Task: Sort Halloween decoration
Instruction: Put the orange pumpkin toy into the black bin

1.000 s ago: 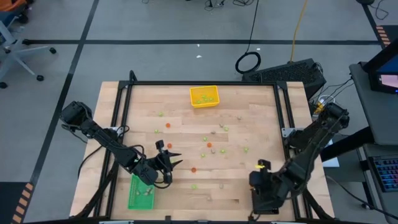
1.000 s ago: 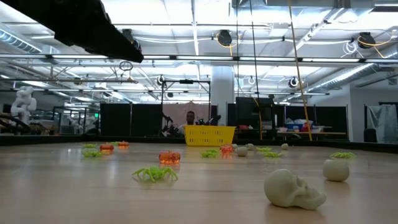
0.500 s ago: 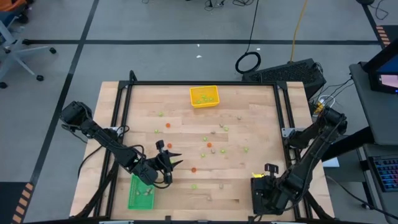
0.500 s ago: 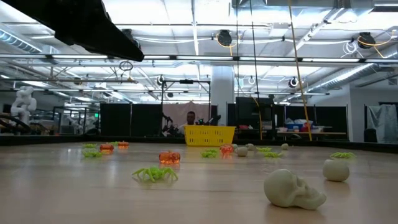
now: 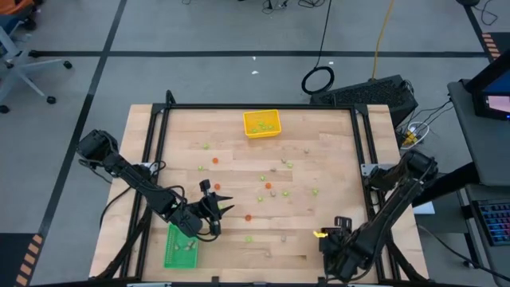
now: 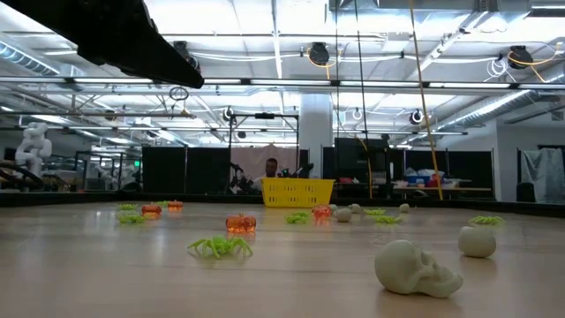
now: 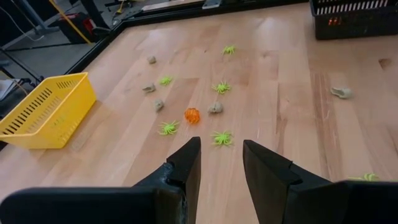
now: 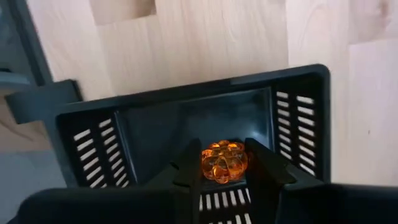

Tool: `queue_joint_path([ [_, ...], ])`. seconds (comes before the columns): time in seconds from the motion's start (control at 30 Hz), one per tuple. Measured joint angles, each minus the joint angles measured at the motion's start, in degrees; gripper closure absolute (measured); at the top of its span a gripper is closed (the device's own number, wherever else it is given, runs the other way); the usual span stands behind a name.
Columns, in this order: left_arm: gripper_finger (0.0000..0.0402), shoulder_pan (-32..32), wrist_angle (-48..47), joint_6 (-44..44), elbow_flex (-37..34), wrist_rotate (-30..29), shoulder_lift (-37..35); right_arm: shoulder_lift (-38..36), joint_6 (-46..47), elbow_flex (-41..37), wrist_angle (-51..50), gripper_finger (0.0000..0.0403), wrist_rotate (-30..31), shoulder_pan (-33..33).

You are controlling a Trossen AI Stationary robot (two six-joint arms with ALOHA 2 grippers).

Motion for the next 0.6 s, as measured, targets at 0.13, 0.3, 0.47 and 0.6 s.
queue_joint_path([
  [0.13, 0.0284, 0.0, 0.01, -0.06, 0.0, 0.0, 0.0, 2.04, 0.2, 0.0, 0.65, 0.0329, -0.04, 0.0],
  [0.3, 0.0284, 0.0, 0.04, -0.11, 0.0, 0.0, 0.0, 4.76, 0.23, 0.0, 0.7, 0.0313, -0.11, -0.01],
  [0.47, 0.0284, 0.01, 0.07, -0.17, 0.0, 0.0, 0.0, 6.34, 0.24, -0.02, 0.47, 0.0284, -0.02, -0.02],
  [0.6, 0.0284, 0.02, 0.63, -0.46, 0.0, 0.27, 0.0, 5.98, 1.5, -0.02, -1.08, 0.0264, -1.25, -0.02],
])
